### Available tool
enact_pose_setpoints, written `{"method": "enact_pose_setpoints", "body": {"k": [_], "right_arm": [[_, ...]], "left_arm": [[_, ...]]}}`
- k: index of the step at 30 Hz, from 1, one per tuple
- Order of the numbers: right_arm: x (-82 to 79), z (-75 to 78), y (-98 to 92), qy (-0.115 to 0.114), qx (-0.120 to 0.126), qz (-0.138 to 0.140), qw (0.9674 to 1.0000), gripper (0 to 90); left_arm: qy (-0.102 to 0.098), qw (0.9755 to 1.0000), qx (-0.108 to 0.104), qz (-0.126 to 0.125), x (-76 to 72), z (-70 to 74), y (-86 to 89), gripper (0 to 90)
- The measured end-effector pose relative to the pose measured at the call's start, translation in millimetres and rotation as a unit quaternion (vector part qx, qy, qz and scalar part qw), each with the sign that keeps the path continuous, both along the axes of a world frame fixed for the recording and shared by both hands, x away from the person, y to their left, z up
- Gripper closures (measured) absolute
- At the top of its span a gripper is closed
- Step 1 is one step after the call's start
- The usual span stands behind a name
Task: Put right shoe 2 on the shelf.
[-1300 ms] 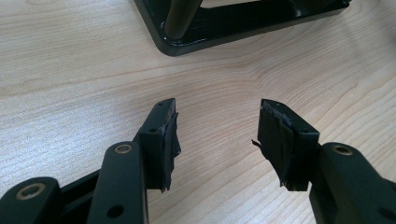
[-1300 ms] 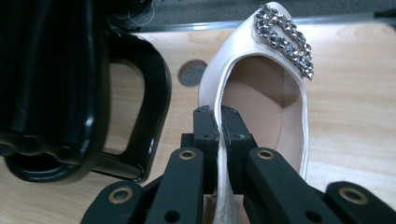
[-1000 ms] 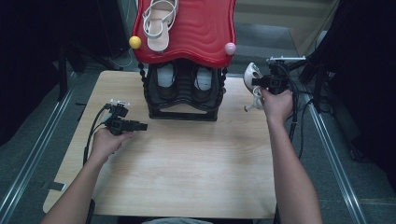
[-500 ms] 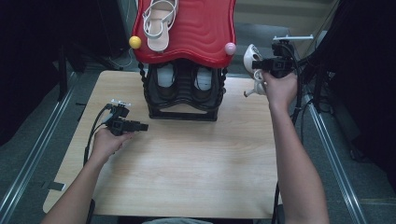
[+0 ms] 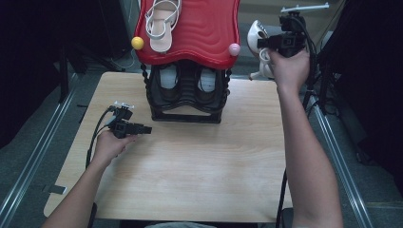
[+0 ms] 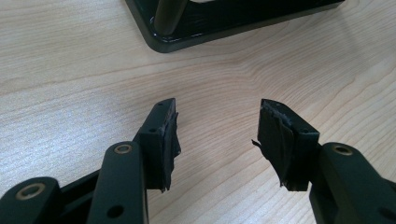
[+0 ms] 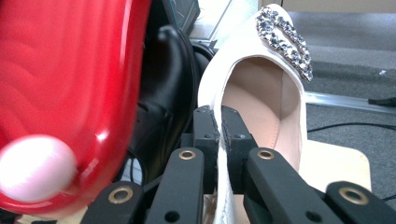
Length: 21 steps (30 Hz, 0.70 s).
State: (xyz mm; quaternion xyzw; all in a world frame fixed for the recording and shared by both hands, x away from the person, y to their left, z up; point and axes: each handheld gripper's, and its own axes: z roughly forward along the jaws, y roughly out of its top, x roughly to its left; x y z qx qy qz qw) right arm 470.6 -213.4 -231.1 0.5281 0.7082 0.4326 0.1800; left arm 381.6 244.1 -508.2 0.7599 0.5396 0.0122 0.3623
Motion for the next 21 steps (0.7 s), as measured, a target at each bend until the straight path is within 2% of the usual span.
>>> {"method": "enact_pose_setpoints", "body": {"k": [10, 12, 14, 21], "right_arm": [[-1.5, 53.1, 12.7, -0.033, 0.001, 0.004, 0.9994, 88.2], [-1.6, 57.1, 13.8, -0.035, 0.002, 0.004, 0.9994, 88.2], [-0.8, 74.5, 21.8, -0.043, 0.006, 0.011, 0.9990, 88.2], [3.4, 95.7, 47.2, -0.051, -0.005, 0.021, 0.9985, 88.2]], "left_arm": [[0.001, 1.0000, 0.000, -0.001, 0.2, -0.8, -0.6, 48.0], [0.001, 1.0000, 0.001, -0.002, 0.1, -0.8, -0.9, 48.0], [0.002, 1.0000, 0.000, -0.002, 0.2, -1.0, -1.2, 48.0], [0.001, 1.0000, 0.000, -0.002, 0.4, -1.4, -1.5, 48.0]]}}
